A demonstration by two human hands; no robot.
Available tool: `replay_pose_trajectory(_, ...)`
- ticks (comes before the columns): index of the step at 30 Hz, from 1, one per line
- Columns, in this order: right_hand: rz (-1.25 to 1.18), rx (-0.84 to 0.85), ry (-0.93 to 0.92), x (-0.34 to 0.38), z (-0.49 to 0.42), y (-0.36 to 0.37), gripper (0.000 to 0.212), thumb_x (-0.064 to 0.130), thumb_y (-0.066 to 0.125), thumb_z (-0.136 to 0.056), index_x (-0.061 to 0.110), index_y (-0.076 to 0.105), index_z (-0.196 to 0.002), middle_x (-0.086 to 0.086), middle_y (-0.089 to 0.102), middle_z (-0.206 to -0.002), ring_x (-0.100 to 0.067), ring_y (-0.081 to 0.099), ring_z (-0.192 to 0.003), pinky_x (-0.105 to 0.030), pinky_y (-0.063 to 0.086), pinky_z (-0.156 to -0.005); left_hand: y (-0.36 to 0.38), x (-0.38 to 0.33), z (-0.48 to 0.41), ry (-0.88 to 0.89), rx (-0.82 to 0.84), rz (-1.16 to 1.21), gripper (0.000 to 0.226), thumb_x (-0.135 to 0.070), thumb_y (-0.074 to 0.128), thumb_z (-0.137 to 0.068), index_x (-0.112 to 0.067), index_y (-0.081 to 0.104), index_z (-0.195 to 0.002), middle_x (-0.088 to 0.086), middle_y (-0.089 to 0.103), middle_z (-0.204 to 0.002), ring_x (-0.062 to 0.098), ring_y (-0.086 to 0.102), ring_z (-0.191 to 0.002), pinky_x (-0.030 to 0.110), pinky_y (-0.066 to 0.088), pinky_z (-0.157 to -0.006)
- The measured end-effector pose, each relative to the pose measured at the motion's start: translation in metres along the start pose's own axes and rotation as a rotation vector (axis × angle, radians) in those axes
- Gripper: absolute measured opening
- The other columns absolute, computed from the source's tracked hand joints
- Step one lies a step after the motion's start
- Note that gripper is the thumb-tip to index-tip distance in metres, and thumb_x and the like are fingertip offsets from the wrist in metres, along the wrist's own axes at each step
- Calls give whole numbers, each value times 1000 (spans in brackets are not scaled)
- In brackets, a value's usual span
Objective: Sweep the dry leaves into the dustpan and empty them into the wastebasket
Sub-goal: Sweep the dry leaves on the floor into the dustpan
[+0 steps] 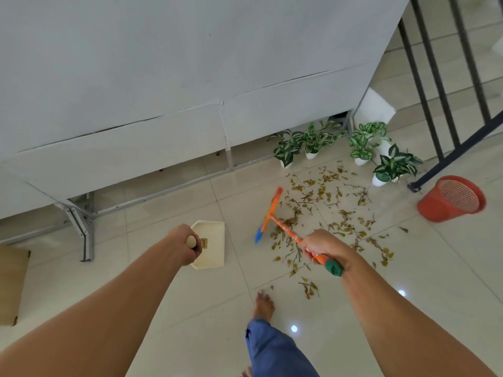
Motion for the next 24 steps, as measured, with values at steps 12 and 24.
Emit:
replay_pose_trajectory(12, 207, -58, 13, -98, 78, 53, 29, 21, 52, -96, -3, 68, -97, -9, 68, -69, -16, 57, -47, -26, 51, -49, -82, 92, 45, -35, 40, 67, 20, 1, 48, -89, -7, 48, -106, 11, 43, -82, 12, 44, -56, 13, 41, -33)
replay_pose_trajectory(24, 347, 75, -61, -152, 95, 17, 18, 17, 60, -90, 5, 69, -99, -7, 69, -75, -16, 63, -59, -25, 52, -52, -45, 139, 62, -33, -8, 61, 24, -4, 53, -89, -11, 49, -112, 8, 47, -110, 14, 48, -66, 18, 48, -36)
Point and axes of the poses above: each hand's wrist, its own z-axis away from the middle knuckle, its own y-axis out of the palm, x = y × z, the point moved 5 cm from there along -z, towards the middle knuckle
